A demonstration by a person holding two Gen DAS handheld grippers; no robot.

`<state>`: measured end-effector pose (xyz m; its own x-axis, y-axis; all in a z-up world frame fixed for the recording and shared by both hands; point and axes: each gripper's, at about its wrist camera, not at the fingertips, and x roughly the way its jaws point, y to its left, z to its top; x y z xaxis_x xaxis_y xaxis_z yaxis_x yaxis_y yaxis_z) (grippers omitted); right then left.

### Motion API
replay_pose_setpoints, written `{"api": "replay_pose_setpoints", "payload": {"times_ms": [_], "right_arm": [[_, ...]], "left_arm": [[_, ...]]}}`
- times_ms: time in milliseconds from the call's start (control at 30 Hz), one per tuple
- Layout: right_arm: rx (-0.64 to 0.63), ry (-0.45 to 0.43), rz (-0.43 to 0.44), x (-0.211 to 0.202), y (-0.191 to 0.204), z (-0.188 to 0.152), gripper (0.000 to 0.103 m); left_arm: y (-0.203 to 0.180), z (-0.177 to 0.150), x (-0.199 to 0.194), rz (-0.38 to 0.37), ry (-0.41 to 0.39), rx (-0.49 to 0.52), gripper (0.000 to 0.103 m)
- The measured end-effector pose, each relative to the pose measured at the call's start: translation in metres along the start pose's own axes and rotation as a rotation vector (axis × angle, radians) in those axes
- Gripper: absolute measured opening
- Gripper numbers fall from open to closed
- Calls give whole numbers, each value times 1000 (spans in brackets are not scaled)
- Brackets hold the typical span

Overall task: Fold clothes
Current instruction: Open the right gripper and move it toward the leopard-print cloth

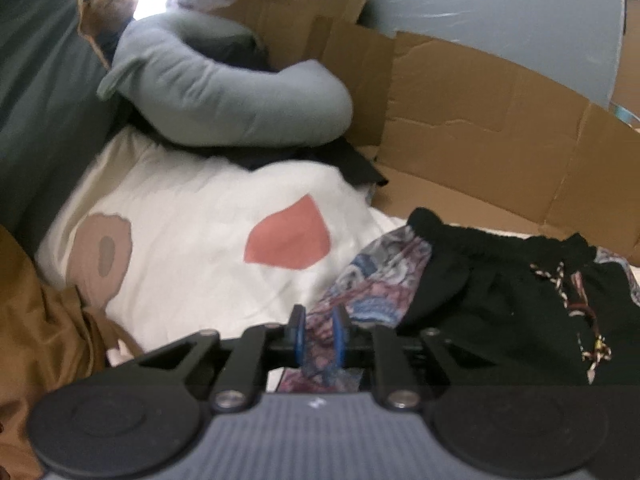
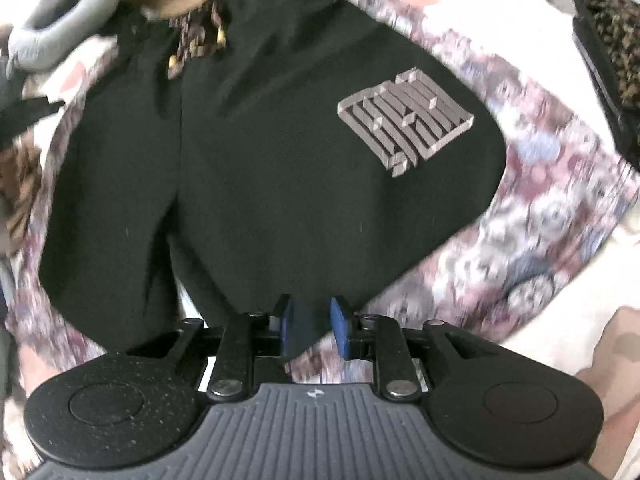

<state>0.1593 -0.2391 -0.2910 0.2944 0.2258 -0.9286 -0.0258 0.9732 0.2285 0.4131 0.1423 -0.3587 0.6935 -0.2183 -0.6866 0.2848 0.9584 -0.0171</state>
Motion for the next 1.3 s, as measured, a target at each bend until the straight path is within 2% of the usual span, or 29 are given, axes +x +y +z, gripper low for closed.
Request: {"api": "replay_pose_setpoints", "payload": {"times_ms": [300,367,500,567,600,700,800,867,1033,1133,1233,1300], "right_arm": [[-148,-90,-79,16,-8,59,27],[-146,-107,-81,22,-16,71,27],[-146,-136,-142,28,-39,86,27],[-134,-115,-156,30,-52,91,27],[-161,-77,-147,32,-55,93,27],[-316,24,-145,35,-62,90,27],[-400,30,-160,23,-77,86,27],[-384,-8,-162,14,-90,87,27],[-355,-92,-165,9,-123,81,27],[-330,-126,-141,14,-141,74,27],[-251,-138,-116,21,-157,64,27],[-286,-155,-110,25,-160,56,27]], "left_arm": [[-14,-6,13,-35,36,-14,15],[-15,-6,17,-36,46,-12,15],[-19,-6,28,-32,76,23,15],[-23,-5,38,-14,121,57,17],[-26,-6,46,8,151,79,17],[-28,-1,54,33,163,59,14],[-30,4,54,71,161,48,11],[-30,4,53,86,155,62,7],[-17,7,31,79,128,37,8],[-5,8,4,79,114,56,16],[8,4,-27,97,114,68,23],[17,-4,-48,109,123,63,27]]}}
